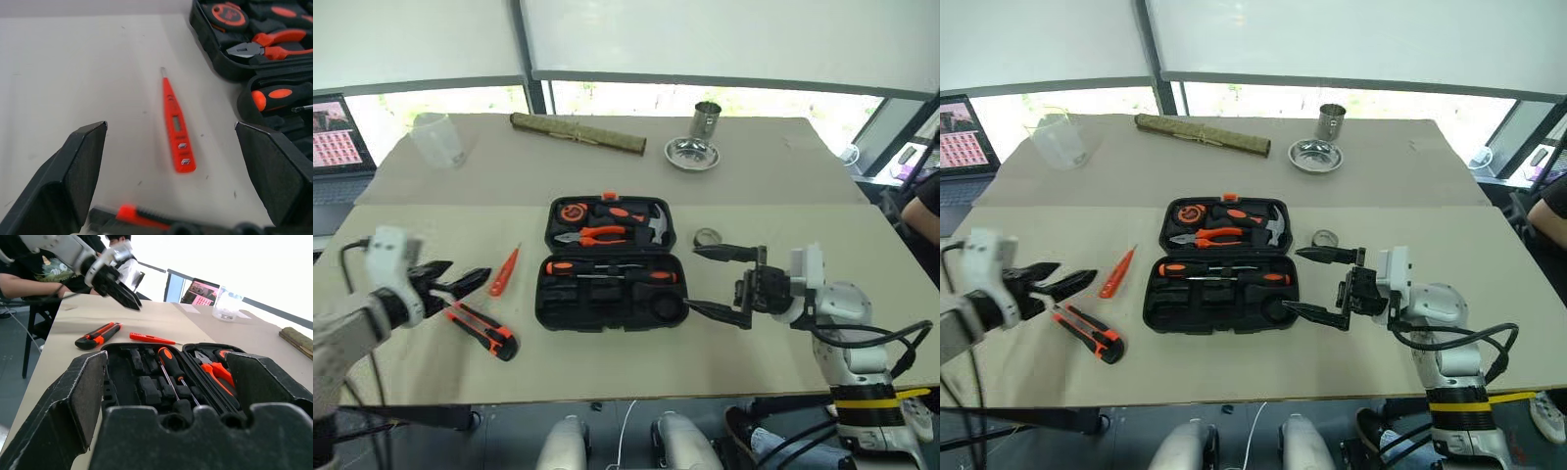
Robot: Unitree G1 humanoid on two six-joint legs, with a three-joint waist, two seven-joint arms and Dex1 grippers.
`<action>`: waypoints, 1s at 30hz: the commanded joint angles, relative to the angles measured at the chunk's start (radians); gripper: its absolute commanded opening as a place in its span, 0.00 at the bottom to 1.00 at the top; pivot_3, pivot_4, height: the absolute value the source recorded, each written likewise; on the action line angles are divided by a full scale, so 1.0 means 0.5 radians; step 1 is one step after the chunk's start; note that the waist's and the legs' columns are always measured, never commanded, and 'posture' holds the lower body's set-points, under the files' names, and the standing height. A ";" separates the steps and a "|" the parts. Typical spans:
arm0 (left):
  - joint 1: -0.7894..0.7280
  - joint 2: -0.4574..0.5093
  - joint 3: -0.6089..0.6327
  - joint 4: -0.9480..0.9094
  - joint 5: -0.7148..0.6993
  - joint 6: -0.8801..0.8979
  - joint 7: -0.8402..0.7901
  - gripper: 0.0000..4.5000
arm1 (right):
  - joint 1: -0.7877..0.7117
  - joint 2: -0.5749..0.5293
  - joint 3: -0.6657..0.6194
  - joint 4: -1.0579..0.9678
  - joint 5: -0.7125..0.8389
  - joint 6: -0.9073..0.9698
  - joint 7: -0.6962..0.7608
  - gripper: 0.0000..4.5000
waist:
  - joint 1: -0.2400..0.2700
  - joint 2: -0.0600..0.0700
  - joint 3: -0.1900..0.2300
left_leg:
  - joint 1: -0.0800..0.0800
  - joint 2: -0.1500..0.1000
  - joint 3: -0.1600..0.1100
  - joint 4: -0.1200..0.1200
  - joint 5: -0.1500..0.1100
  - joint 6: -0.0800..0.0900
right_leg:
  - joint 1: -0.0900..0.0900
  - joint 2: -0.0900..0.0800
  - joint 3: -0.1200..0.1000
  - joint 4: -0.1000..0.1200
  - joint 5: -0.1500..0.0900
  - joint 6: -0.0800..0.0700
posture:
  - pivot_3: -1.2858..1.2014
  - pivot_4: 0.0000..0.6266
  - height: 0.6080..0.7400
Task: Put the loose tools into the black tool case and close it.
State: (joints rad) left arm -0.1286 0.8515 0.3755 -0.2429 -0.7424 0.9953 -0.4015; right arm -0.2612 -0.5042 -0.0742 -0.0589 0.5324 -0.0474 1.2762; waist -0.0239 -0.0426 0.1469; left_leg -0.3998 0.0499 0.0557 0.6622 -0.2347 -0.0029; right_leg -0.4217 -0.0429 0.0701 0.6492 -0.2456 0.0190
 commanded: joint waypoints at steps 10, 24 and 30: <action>-0.355 -0.182 -0.476 0.418 0.405 -0.016 -0.073 0.45 | -0.079 -0.033 -0.039 -0.127 0.020 -0.032 -0.135 1.00 | 0.029 0.000 0.000 | -0.001 -0.001 0.000 -0.002 0.000 0.000 | 0.000 -0.001 -0.001 -0.001 0.000 0.000 | 0.52 0.24 1.00; -0.550 0.134 -0.544 0.442 0.509 -1.152 -1.525 0.10 | 0.004 -0.195 -0.025 -0.575 0.177 0.319 -0.322 1.00 | 0.028 -0.002 0.002 | -0.007 -0.002 -0.001 -0.001 0.001 -0.002 | -0.002 -0.001 -0.003 -0.003 0.000 0.000 | 0.52 0.24 1.00; -0.914 0.133 -1.129 0.524 0.902 -1.273 -1.848 0.10 | -0.069 -0.423 0.128 -0.568 0.010 0.603 -0.354 1.00 | 0.042 -0.002 0.003 | -0.010 -0.003 0.000 0.002 0.001 -0.001 | -0.003 0.000 -0.002 -0.004 -0.001 0.002 | 0.52 0.24 1.00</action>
State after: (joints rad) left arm -0.5550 0.9204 -0.1503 0.0153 -0.3335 0.3881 -1.2855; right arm -0.2759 -0.6995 -0.0061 -0.3308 0.5480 0.2262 1.1029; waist -0.0027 -0.0436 0.1483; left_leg -0.4054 0.0483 0.0554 0.6637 -0.2341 -0.0034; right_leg -0.4235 -0.0424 0.0690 0.6474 -0.2462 0.0198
